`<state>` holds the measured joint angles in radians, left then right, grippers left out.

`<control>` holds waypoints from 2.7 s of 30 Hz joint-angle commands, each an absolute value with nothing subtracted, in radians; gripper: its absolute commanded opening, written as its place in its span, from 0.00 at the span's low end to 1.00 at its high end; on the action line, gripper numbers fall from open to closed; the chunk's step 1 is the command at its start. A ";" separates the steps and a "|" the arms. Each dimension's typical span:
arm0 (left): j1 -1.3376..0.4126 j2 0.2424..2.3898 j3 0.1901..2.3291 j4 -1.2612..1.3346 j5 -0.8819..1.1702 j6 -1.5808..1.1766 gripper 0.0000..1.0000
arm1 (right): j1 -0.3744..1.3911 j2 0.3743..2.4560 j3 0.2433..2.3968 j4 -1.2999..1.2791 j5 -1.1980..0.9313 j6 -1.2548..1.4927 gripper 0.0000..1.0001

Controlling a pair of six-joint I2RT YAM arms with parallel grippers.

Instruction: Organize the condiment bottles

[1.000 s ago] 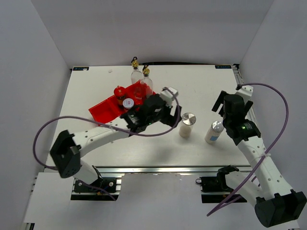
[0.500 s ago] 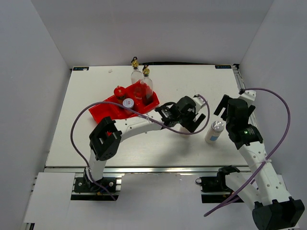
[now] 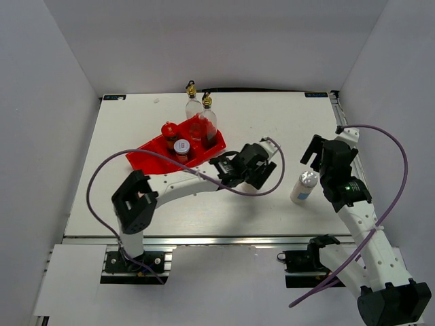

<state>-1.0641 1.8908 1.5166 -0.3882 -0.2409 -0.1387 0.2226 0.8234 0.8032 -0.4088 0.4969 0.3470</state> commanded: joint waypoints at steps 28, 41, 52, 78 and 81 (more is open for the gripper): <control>-0.374 1.216 1.114 -0.511 -0.809 -0.540 0.19 | 0.215 0.839 0.807 -0.374 0.460 0.341 0.89; -0.259 1.344 1.089 -0.434 -0.666 -0.517 0.23 | 0.215 0.862 0.811 -0.383 0.463 0.339 0.90; -0.229 1.477 1.098 -0.385 -0.624 -0.511 0.43 | 0.216 0.867 0.839 -0.417 0.382 0.311 0.89; -0.215 1.387 1.160 -0.460 -0.672 -0.502 0.98 | 0.215 0.804 0.917 -0.761 0.281 0.339 0.89; -0.216 1.319 1.187 -0.471 -0.678 -0.500 0.98 | 0.215 0.815 0.911 -0.785 0.250 0.356 0.89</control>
